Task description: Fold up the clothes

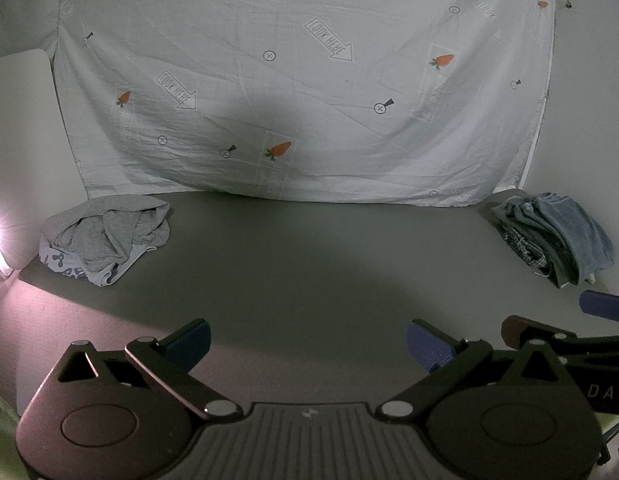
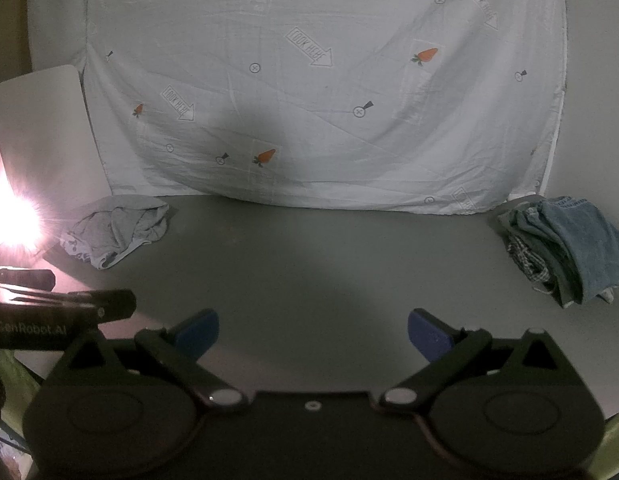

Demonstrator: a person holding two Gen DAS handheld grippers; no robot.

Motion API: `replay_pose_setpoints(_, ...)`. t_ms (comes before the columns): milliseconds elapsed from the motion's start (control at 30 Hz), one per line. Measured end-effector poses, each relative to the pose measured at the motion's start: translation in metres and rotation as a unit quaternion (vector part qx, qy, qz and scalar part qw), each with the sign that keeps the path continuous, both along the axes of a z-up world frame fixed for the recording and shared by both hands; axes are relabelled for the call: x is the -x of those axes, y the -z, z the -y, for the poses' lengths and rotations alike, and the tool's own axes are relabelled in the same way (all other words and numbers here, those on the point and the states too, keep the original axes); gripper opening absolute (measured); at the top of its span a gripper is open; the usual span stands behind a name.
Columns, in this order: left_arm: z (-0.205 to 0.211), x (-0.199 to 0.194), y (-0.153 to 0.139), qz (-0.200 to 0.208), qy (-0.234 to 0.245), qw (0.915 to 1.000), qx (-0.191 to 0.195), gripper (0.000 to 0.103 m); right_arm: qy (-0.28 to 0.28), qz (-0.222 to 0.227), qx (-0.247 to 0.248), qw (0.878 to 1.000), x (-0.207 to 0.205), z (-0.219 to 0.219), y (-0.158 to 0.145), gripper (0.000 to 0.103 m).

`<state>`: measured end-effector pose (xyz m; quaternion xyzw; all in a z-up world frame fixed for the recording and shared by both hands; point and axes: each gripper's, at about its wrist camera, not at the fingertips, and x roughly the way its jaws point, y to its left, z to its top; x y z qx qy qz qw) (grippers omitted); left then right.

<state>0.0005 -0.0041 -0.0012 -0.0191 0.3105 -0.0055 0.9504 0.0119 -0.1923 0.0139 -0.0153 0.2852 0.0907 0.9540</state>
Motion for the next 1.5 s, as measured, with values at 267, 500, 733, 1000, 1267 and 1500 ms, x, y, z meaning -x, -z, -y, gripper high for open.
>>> replay_pose_setpoints(267, -0.003, -0.005, 0.000, -0.002, -0.002, 1.0000, 0.004, 0.103, 0.001, 0.000, 0.001, 1.000, -0.001, -0.001, 0.000, 0.102)
replay_pose_setpoints(500, -0.005, -0.002, -0.001, -0.001, -0.003, 1.0000, 0.004, 0.103, 0.000, 0.000, 0.001, 1.000, 0.000, -0.001, 0.000, 0.102)
replay_pose_setpoints(733, -0.014, -0.017, 0.007, -0.030, 0.002, 0.9987, 0.040, 0.103, 0.004, -0.007, -0.007, 1.000, 0.000, 0.000, -0.001, 0.102)
replay_pose_setpoints(1000, -0.012, -0.039, 0.023, -0.070, 0.009, 0.9923, 0.102, 0.103, 0.052, 0.002, -0.078, 0.996, -0.010, 0.040, 0.008, 0.103)
replay_pose_setpoints(1267, -0.020, -0.103, 0.030, -0.099, -0.040, 0.9785, 0.176, 0.103, 0.032, -0.031, -0.113, 0.993, -0.090, 0.072, 0.028, 0.103)
replay_pose_setpoints(1500, -0.039, -0.148, 0.025, -0.138, -0.126, 0.9630, 0.195, 0.102, -0.048, -0.038, -0.074, 0.995, -0.173, 0.047, 0.035, 0.098)
